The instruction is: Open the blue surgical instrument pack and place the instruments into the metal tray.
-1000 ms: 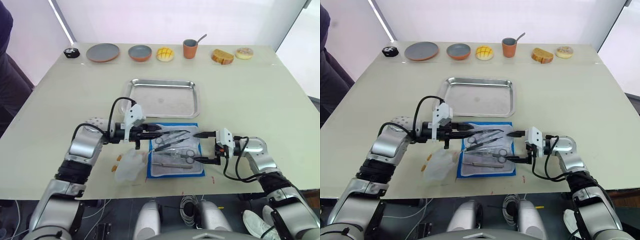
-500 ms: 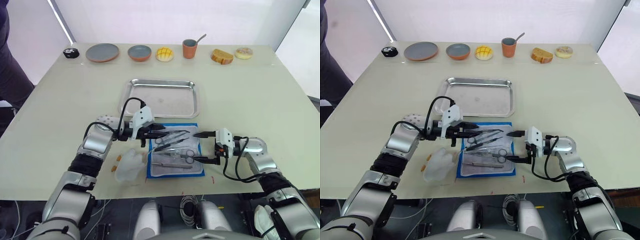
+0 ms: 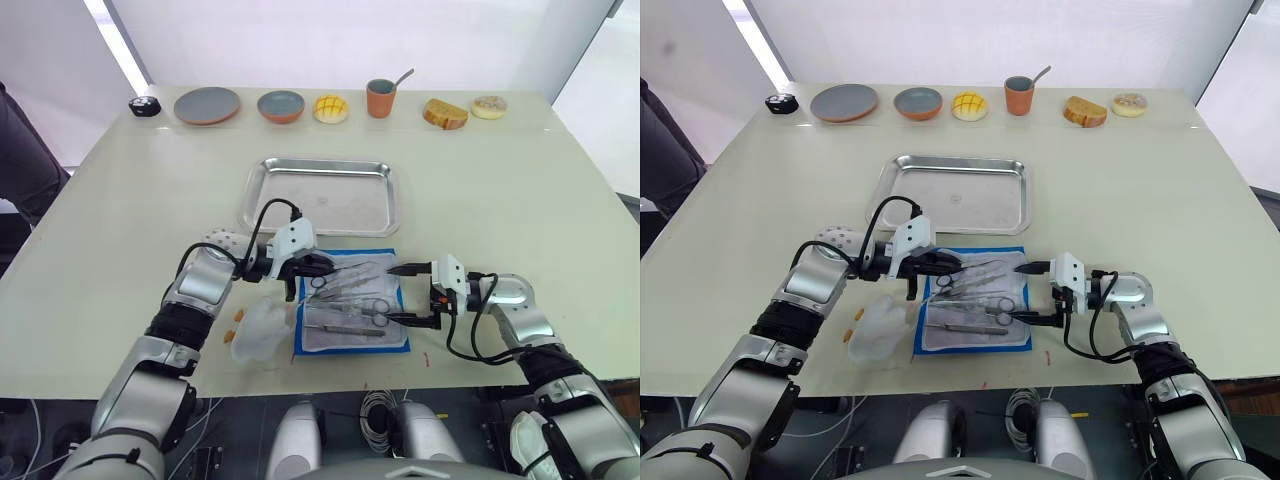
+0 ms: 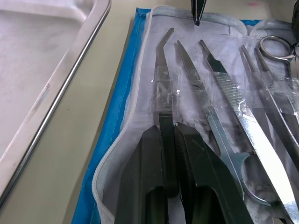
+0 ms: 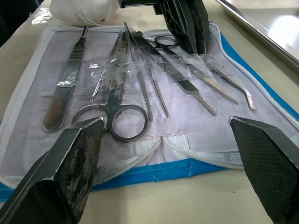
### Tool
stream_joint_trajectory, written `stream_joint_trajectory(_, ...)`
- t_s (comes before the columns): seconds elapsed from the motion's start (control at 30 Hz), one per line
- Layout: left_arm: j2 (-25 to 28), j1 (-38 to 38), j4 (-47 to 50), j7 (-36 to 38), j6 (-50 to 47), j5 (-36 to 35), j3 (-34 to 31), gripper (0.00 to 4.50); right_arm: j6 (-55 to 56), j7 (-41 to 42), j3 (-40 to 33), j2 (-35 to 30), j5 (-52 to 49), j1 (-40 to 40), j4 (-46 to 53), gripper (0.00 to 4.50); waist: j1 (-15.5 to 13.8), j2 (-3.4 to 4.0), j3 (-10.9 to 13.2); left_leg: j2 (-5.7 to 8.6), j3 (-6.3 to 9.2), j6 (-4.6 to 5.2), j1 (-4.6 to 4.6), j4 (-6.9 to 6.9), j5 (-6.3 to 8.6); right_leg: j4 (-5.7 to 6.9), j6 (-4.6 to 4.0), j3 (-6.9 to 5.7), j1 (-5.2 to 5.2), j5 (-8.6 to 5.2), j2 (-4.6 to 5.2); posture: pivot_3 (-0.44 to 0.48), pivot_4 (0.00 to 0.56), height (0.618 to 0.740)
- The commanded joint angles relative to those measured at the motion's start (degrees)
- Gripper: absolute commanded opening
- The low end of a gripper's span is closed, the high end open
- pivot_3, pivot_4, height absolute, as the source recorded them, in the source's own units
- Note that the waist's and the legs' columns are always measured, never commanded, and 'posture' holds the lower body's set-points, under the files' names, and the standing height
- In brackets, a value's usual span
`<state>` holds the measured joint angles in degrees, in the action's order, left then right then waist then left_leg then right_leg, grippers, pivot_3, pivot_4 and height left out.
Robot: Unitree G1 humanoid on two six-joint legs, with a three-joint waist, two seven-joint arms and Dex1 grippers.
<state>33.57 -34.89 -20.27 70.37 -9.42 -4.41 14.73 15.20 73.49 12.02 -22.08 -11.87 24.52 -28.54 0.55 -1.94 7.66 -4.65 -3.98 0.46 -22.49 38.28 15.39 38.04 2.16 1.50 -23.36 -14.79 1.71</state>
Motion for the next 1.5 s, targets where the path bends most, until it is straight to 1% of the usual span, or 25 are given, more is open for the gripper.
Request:
stream_joint_trajectory(0.03,-0.15,-1.22,0.21,0.03,-0.03,0.74,0.3,0.02,-1.28,-0.89,2.06,-0.06,3.4,-0.66,-2.7,4.5,0.0,0.0,0.0,0.0,0.0,0.0,0.0,0.0,0.0,0.0,0.0,0.0,0.0,0.0,0.0,0.0,0.15,0.74)
stream_joint_trajectory(0.37,1.68,-3.09,2.43,2.46,-1.47,0.59,-0.67,0.02,-2.76,-2.68,3.75,-0.16,6.06,0.62,-4.64,4.5,0.04,0.01,0.0,0.0,0.01,0.0,0.0,0.0,0.0,0.01,0.0,0.0,0.0,0.0,-0.01,0.0,0.15,0.74)
stream_joint_trajectory(0.67,5.29,-5.48,5.46,6.42,-7.21,-0.08,-1.09,0.02,-2.98,-2.85,4.55,-0.5,6.72,1.02,-4.79,4.5,0.23,0.03,0.01,0.0,0.02,0.0,0.0,-0.01,0.0,0.01,0.0,0.01,-0.01,0.0,-0.03,0.0,0.15,0.74)
stream_joint_trajectory(1.0,7.62,-6.42,9.75,7.31,-12.84,-0.53,-1.43,0.02,-2.87,-2.93,5.59,-0.61,7.46,1.27,-4.98,4.5,0.23,0.04,0.02,-0.01,0.02,0.0,0.01,-0.01,0.0,0.02,0.0,0.0,-0.01,0.0,-0.03,0.0,0.15,0.74)
stream_joint_trajectory(1.13,9.78,-5.45,10.49,7.96,-13.12,-1.01,-2.39,0.02,-3.04,-2.98,5.68,-0.7,7.35,1.37,-5.07,4.5,0.27,0.04,0.02,-0.02,0.03,0.0,0.0,-0.02,0.0,0.02,0.0,0.01,-0.02,0.0,-0.04,0.0,0.15,0.74)
stream_joint_trajectory(1.33,13.72,-1.77,11.7,8.31,-12.92,-2.18,-4.23,0.02,-3.06,-3.07,5.62,-0.87,7.33,1.42,-5.19,4.5,0.27,0.05,0.02,-0.03,0.01,0.0,0.01,-0.03,0.0,0.02,-0.01,0.02,-0.02,-0.01,-0.04,0.0,0.15,0.74)
stream_joint_trajectory(1.43,15.86,0.72,12.8,7.97,-13.22,-3.38,-6.04,0.02,-3.1,-3.01,5.63,-0.91,7.26,1.48,-5.26,4.5,0.27,0.05,0.03,-0.04,0.0,0.0,0.02,-0.02,0.0,0.02,-0.01,0.02,-0.02,-0.01,-0.04,0.0,0.15,0.74)
stream_joint_trajectory(1.5,17.05,2.91,13.65,7.81,-11.59,-5.05,-8.53,0.02,-3.06,-2.9,5.67,-0.95,7.26,1.58,-5.45,4.5,0.24,0.06,0.02,-0.05,-0.01,0.0,0.03,-0.03,0.0,0.02,-0.02,0.02,-0.02,-0.01,-0.04,0.0,0.15,0.74)
